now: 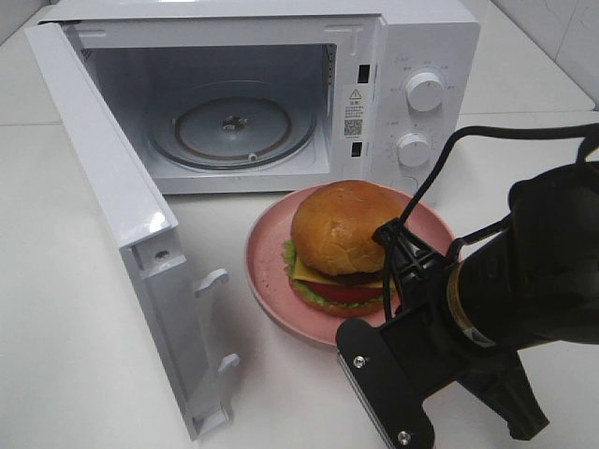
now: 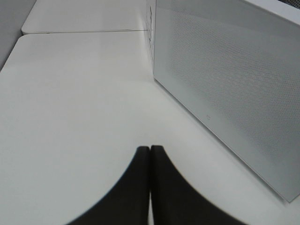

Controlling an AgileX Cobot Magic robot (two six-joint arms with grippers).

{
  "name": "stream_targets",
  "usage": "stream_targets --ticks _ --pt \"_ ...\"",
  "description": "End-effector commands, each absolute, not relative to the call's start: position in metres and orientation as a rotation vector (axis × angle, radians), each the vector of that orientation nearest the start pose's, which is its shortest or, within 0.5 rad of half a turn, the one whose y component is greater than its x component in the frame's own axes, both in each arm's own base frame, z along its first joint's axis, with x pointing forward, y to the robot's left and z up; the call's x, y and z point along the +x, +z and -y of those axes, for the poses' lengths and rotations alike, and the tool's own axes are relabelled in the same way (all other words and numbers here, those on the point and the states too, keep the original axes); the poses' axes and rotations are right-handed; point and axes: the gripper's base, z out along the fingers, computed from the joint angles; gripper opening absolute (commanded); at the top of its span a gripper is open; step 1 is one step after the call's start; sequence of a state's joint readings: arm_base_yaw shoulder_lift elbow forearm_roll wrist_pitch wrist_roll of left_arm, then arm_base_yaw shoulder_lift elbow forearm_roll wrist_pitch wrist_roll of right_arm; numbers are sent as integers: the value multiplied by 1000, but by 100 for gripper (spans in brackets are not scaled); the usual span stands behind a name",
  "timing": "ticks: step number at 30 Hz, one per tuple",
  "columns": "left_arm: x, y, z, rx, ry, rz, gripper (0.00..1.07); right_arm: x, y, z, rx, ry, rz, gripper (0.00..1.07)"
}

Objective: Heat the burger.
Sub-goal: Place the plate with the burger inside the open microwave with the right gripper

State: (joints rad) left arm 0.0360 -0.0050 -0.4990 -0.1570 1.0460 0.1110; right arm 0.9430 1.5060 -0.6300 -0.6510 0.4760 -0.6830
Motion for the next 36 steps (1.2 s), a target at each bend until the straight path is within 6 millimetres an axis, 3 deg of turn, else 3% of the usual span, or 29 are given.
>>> stream_targets --ticks 1,6,18,22,36 --pt "-7 279 13 76 -98 -1990 0 167 170 -190 -2421 -465 -1161 0" --pt "-7 279 13 76 -98 -1990 0 177 171 -187 -2358 -442 -1171 0" --pt "-7 279 13 76 -98 -1990 0 203 177 -179 -2312 -476 -978 0" --pt "-7 279 13 76 -98 -1990 0 213 177 -180 -2315 -492 -1013 0" --pt "-7 279 13 76 -98 -1990 0 246 183 -211 -2325 -551 -857 0"
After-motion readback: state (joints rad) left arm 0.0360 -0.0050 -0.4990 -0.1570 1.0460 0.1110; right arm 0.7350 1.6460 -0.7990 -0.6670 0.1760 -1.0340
